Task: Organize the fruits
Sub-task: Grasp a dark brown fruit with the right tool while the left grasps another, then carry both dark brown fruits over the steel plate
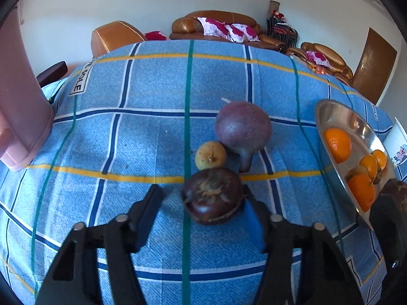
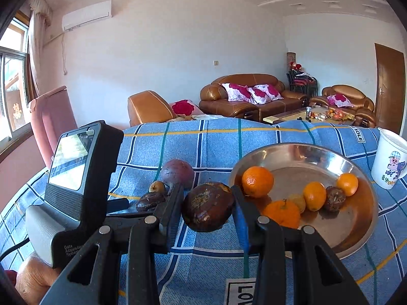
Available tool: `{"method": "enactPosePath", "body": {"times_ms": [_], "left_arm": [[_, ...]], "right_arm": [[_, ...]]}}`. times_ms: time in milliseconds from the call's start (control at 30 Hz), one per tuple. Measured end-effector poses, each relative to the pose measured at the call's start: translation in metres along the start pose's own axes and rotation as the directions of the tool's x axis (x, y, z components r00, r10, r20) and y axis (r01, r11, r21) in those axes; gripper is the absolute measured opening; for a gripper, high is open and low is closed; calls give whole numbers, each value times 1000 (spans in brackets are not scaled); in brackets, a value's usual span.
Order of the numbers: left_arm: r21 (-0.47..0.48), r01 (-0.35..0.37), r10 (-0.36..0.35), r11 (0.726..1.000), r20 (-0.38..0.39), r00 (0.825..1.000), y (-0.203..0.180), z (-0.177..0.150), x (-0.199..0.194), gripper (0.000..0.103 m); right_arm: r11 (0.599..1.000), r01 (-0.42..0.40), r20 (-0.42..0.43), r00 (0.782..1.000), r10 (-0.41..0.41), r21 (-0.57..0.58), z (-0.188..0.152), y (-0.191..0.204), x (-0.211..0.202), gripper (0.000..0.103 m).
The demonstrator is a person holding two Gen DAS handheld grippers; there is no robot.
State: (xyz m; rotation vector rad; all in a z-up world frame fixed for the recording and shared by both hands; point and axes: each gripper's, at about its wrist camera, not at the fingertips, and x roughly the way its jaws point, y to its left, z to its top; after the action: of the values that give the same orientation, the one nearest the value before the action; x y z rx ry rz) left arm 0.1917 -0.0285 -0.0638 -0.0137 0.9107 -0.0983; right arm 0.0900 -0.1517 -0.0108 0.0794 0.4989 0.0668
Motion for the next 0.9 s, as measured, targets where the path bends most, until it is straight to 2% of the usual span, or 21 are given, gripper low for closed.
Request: {"method": "enactPosePath", "body": {"times_ms": [33, 200, 333, 433, 600, 700, 900], "left_arm": [[-2, 1, -1, 1000, 5, 1000, 0, 0, -1, 47], [-39, 25, -24, 999, 29, 999, 9, -2, -9, 47], [-56, 22, -14, 998, 134, 991, 13, -10, -33, 47], [-63, -9, 23, 998, 236, 971, 13, -20, -56, 47], [-70, -16, 42, 997, 401, 915, 15, -32, -89, 47], [-66, -14, 42, 998, 443, 896, 17, -37, -101, 47], [-69, -29, 59, 997, 484, 873, 16, -49, -116, 47]], "right_arm": [[1000, 0, -1, 1000, 0, -1, 0, 0, 1, 40], [1000, 4, 3, 1000, -4, -4, -1, 0, 1, 40], [1000, 10, 14, 1000, -10, -12, -1, 2, -1, 40], [999, 27, 38, 999, -25, -37, -2, 7, -5, 40], [994, 65, 87, 995, -57, -90, -3, 15, -13, 40], [992, 70, 100, 993, -60, -101, -2, 15, -15, 40], [995, 56, 96, 994, -48, -79, -4, 7, -23, 40]]}}
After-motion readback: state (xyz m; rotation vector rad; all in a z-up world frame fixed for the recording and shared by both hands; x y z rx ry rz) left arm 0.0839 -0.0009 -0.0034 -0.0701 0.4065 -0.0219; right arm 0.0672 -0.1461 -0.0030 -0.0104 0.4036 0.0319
